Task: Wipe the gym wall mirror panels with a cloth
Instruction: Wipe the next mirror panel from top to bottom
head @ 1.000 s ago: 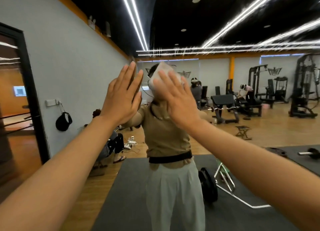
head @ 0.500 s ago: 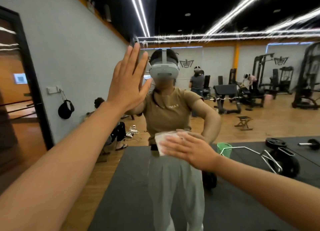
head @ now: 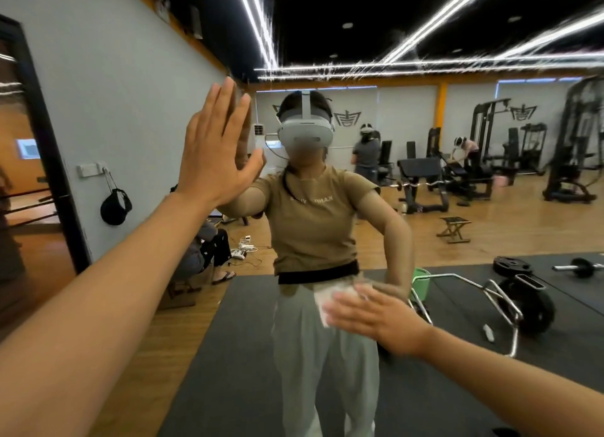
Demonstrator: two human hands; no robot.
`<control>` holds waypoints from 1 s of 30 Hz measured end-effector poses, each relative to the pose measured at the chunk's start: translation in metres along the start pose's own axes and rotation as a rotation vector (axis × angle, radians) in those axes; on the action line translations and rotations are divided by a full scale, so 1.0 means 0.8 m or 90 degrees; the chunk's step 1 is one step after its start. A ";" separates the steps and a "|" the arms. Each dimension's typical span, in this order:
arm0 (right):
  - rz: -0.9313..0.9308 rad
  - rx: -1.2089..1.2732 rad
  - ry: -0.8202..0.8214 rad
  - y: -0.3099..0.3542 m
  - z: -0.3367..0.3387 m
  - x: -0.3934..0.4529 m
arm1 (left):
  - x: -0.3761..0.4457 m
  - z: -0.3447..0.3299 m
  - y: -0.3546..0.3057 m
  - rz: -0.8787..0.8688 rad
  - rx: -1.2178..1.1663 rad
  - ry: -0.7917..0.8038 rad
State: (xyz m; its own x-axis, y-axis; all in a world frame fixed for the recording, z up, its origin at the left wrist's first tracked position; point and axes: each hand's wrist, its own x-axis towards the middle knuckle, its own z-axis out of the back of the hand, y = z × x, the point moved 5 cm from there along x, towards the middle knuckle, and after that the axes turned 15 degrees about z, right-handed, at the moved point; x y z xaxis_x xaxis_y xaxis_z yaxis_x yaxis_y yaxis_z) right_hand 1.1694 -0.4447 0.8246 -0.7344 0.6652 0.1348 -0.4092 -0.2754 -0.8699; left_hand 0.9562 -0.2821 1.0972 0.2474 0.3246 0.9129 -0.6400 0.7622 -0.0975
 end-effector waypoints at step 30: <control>-0.205 0.067 -0.080 -0.094 0.045 -0.141 | -0.006 0.002 -0.027 0.142 -0.060 -0.017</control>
State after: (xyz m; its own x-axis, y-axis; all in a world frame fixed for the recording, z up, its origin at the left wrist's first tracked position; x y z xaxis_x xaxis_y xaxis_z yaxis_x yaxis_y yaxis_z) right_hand 1.2632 -0.5238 0.8921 -0.6172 0.6405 0.4569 -0.6791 -0.1403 -0.7206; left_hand 0.9678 -0.3014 1.0956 0.0873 0.4775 0.8743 -0.6056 0.7223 -0.3340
